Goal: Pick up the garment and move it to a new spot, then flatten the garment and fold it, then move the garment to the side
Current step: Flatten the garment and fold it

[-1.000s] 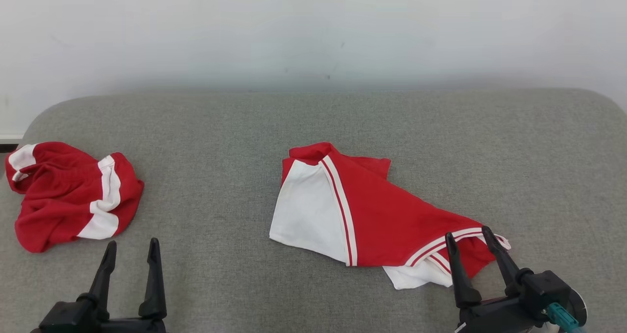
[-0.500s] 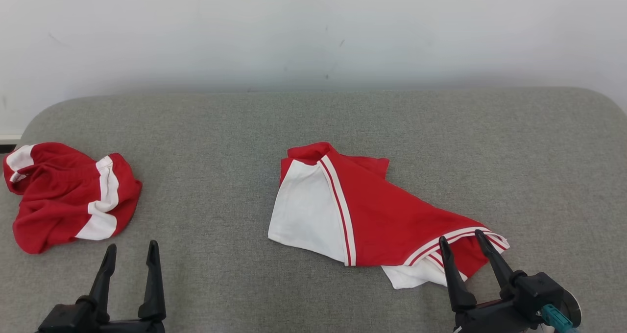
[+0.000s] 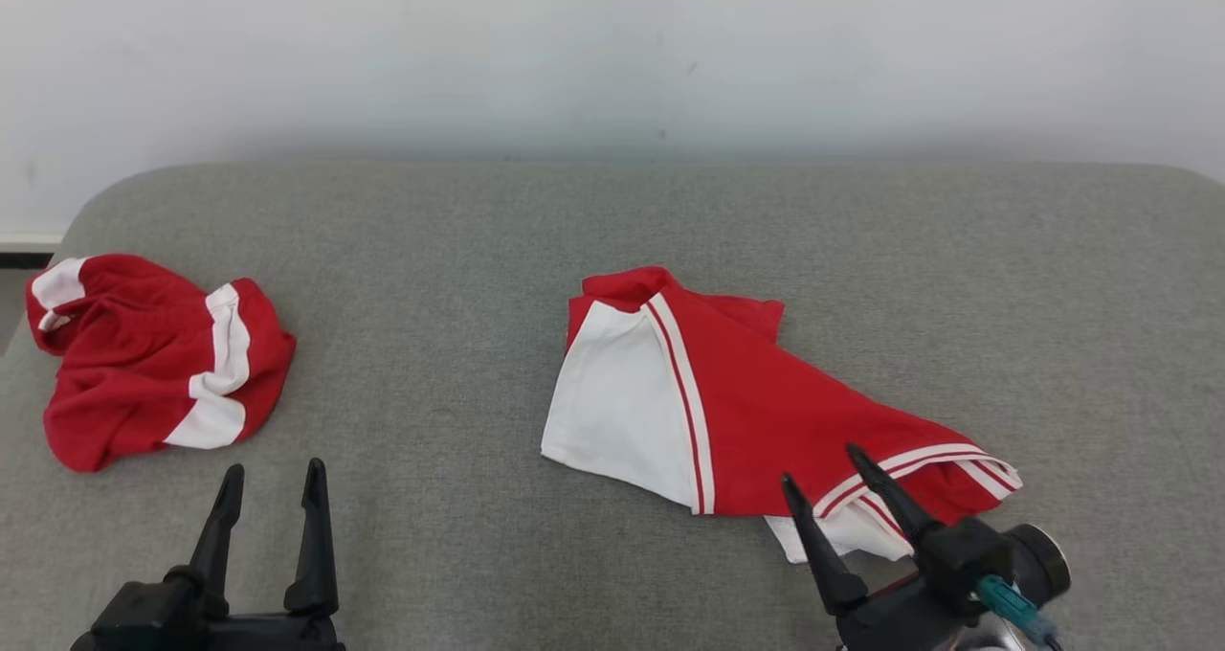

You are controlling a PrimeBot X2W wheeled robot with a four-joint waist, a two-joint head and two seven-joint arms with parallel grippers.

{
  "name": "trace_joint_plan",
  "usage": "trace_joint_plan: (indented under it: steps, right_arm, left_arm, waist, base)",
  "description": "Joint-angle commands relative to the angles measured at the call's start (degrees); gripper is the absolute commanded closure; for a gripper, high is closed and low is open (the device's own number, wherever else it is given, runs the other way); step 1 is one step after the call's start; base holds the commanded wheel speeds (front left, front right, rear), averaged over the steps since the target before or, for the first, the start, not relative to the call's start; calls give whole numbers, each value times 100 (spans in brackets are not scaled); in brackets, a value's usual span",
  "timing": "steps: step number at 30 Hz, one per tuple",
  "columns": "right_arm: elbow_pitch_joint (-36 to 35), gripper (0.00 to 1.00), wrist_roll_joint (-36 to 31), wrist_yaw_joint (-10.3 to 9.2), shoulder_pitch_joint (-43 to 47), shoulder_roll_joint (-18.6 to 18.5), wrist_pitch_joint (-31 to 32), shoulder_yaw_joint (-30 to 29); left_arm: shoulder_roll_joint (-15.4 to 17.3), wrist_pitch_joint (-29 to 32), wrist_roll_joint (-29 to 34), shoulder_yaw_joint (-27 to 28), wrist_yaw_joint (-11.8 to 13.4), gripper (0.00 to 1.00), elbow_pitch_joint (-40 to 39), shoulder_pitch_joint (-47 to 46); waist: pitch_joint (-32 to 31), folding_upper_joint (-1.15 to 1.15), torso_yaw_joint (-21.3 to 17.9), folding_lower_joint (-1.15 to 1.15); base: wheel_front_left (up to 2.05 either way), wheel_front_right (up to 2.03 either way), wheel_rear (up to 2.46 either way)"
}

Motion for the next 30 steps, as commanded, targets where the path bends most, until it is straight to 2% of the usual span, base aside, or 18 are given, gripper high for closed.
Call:
trace_joint_plan:
  steps: [1,14,17,24,25,26,27,30]
  right_arm:
    - [96,0,-35,-13,-158,-100,19,165]
    - [1254,0,-148,-13,-1209,-454,342,1595]
    - [1621,0,-386,-13,-1476,-552,408,1908]
    - [2430,0,-579,-13,-1764,-400,433,2148]
    - [2533,16,-558,-13,-1777,-366,424,2161]
    - [2629,67,-548,-13,-1799,-342,418,2150]
    - [2698,100,-555,-13,-1817,-322,370,2114]
    - [2793,100,-538,-13,-1884,-237,189,1994]
  left_arm:
    - [-29,-5,22,-5,-4,0,16,-69]
    - [-87,-5,-36,-101,-45,0,116,-272]
    - [-92,-5,-63,-148,-52,0,137,-314]
    - [-92,-5,-184,-240,-21,0,188,-383]
    - [-91,-5,-175,-234,-22,0,195,-390]
    - [-93,-5,-177,-225,-22,0,201,-391]
    - [-92,-5,-175,-213,-23,0,208,-384]
    - [-93,-5,-147,-167,-21,0,216,-311]
  waist:
    - [94,0,103,0]
    - [364,0,457,0]
    - [418,0,552,0]
    - [466,0,739,0]
    - [461,0,754,0]
    - [450,0,764,0]
    - [438,0,768,0]
    - [371,0,738,0]
  base:
    - [0,0,0]
    - [0,0,0]
    - [0,0,0]
    - [0,0,0]
    - [0,0,0]
    - [0,0,0]
    - [0,0,0]
    - [0,0,0]
